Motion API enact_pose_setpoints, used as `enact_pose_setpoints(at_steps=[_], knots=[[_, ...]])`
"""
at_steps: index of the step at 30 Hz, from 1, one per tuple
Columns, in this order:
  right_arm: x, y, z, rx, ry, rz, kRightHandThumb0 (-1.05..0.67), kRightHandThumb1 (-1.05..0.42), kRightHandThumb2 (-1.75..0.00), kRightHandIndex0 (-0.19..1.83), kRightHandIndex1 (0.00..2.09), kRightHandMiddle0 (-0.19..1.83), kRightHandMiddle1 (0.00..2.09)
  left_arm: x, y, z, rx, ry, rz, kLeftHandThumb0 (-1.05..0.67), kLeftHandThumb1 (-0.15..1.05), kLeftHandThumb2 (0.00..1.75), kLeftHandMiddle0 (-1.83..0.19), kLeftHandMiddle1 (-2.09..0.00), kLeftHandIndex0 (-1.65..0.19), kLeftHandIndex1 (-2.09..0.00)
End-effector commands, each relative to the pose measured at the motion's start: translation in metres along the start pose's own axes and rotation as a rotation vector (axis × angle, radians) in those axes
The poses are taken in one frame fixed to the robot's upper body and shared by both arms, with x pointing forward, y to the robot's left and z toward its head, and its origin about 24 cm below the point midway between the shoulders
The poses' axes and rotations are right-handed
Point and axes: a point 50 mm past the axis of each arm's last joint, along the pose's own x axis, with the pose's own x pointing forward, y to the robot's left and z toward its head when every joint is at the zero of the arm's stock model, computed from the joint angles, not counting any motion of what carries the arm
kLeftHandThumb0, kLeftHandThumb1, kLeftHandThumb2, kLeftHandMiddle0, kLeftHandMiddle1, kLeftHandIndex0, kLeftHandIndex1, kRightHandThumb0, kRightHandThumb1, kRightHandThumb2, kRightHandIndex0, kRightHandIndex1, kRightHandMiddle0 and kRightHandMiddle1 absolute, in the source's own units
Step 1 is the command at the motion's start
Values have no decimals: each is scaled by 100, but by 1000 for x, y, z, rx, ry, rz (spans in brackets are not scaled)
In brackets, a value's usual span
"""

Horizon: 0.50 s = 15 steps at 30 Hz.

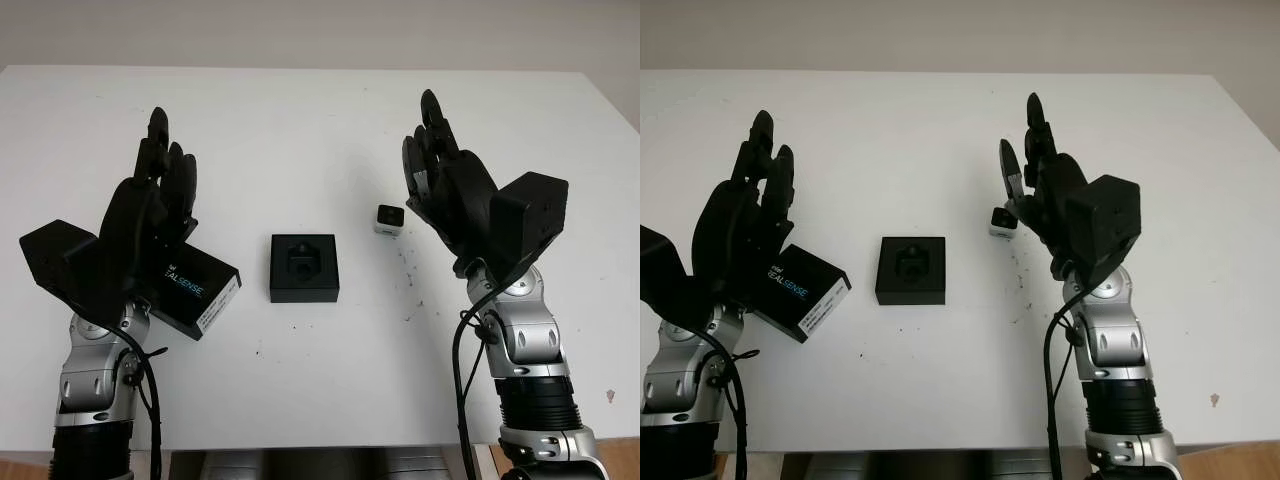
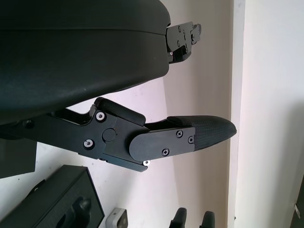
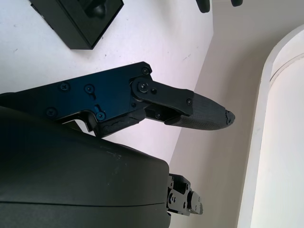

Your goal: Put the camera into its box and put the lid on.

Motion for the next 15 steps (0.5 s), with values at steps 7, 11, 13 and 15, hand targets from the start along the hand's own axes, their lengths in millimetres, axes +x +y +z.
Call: enact_pose_setpoints(at_steps=[7, 11, 13, 15], knots=[[2, -3, 1, -18, 1, 3, -73, -105, -65, -19, 0, -19, 0, 0, -2, 4, 3, -16, -3, -74, 105, 54, 19, 0, 19, 0], [5, -7, 4, -45, 5, 8, -68, -105, -65, -19, 0, -19, 0, -1, -2, 3, -1, -12, 6, -74, 105, 53, 19, 0, 19, 0], [9, -11, 7, -88, -4, -5, -70, -105, -51, -16, 2, -15, 2, -2, -1, 3, 0, -12, 11, -74, 105, 52, 19, 0, 19, 0], [14, -18, 14, -167, -9, -19, -74, -104, -37, -6, 7, -5, 8, -3, 0, 4, 3, -13, 13, -74, 105, 52, 19, 0, 19, 0]])
